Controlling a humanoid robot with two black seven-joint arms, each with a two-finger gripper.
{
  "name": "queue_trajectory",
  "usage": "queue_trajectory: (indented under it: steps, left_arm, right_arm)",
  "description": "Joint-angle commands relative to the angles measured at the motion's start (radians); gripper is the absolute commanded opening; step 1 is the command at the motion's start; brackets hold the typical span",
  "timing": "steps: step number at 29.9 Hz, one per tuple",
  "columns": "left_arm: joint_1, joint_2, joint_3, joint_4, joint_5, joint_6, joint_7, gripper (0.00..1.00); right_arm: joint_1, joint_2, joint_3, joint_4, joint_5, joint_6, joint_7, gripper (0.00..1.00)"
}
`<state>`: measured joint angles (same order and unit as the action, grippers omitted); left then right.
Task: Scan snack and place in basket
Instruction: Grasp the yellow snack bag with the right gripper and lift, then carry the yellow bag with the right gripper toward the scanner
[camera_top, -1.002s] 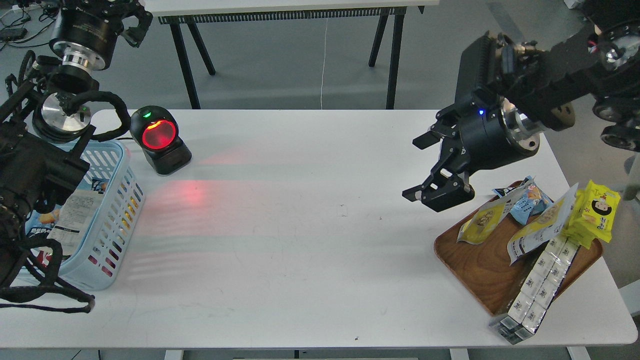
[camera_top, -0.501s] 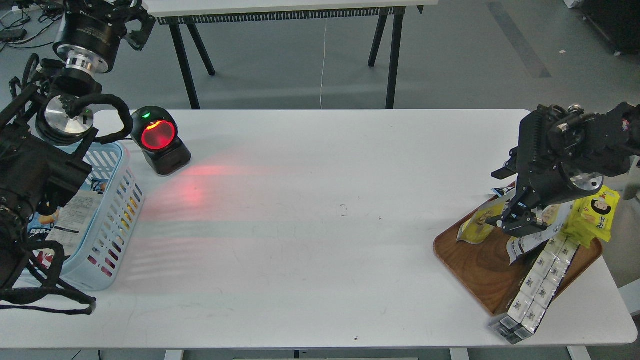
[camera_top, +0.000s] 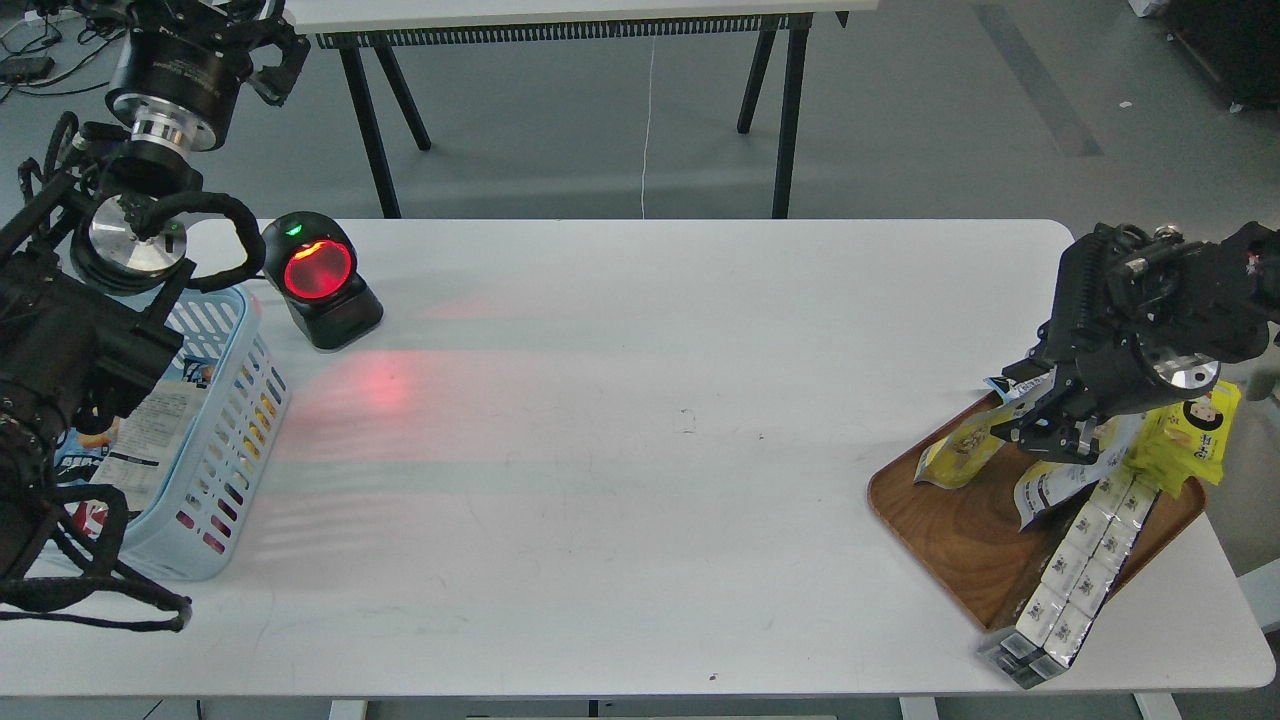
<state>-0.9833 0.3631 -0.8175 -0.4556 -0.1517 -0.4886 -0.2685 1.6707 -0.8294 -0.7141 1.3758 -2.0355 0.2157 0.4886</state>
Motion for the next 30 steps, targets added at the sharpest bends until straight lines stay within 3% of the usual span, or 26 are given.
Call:
queue_trajectory:
  steps: [1,9,18,25,30]
  left_arm:
    - [0.002,-0.003,0.000,0.000,0.000,0.000,0.000,1.00]
    - [0.003,-0.001,0.000,0.014,0.000,0.000,0.000,1.00]
    - [0.000,-0.001,0.000,0.040,0.000,0.000,0.002,1.00]
    - [-0.003,-0.003,0.000,0.040,0.000,0.000,0.002,1.00]
    - [-0.005,-0.001,0.001,0.040,0.000,0.000,0.003,1.00]
  right_arm:
    - [-0.002,0.012,0.008,0.000,0.001,-0.001,0.000,0.38]
    - [-0.008,0.027,0.016,0.000,0.003,0.004,0.000,0.00]
    - [0.001,0.030,0.028,0.009,0.012,0.001,0.000,0.00]
    - [-0.002,-0.016,0.154,0.054,0.037,0.013,0.000,0.00]
    - [0.006,-0.019,0.280,0.083,0.110,0.080,0.000,0.00]
